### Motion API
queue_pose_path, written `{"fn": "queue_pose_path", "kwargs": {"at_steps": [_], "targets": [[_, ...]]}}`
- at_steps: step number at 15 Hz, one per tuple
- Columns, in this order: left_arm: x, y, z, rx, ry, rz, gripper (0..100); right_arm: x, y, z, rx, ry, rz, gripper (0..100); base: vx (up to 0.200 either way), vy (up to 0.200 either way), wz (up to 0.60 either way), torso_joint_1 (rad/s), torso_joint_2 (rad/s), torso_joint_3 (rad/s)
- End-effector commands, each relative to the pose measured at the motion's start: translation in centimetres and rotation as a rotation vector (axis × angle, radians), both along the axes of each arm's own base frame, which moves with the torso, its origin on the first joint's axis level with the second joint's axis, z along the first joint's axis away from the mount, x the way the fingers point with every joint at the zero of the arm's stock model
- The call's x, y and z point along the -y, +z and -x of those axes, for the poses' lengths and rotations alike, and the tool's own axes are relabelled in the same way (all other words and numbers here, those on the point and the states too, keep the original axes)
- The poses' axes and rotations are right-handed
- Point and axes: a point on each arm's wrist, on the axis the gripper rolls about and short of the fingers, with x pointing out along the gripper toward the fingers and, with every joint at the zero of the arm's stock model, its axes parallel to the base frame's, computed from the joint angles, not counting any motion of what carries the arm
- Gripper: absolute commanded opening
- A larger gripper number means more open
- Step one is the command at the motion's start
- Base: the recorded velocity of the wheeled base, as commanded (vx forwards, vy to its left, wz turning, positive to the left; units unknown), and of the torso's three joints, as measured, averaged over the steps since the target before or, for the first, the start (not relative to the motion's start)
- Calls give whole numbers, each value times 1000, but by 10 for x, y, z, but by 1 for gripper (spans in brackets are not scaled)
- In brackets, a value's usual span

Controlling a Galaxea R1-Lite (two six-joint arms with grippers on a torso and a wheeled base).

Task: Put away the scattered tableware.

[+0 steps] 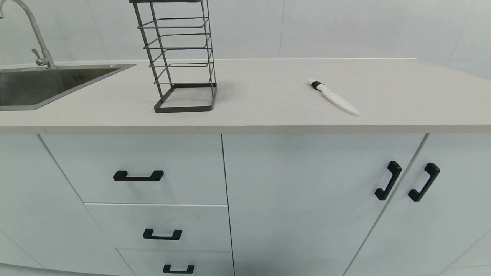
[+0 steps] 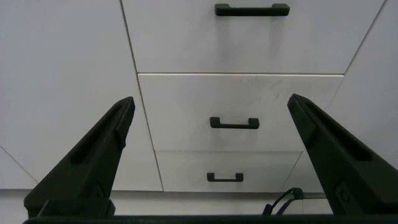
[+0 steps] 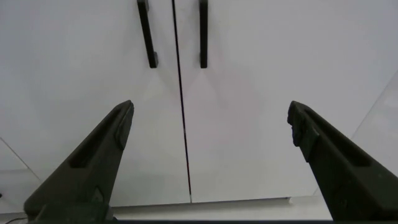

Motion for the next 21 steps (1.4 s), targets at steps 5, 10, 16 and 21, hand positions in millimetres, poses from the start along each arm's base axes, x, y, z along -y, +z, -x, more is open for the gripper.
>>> {"fn": "queue_pose_path", "kwargs": {"at_steps": [5, 10, 16, 21], "targets": [[0, 0, 0, -1, 2, 1, 100, 0, 0, 0, -1, 0, 3, 100, 0, 0, 0, 79, -73, -18], [0, 0, 0, -1, 2, 1, 100, 0, 0, 0, -1, 0, 3, 100, 0, 0, 0, 249, -287, -193], [0, 0, 0, -1, 0, 0, 100, 0, 0, 0, -1, -1, 3, 100, 0, 0, 0, 216, -560, -197], [0, 0, 0, -1, 0, -2, 100, 0, 0, 0, -1, 0, 2, 100, 0, 0, 0, 219, -491, -227]]}}
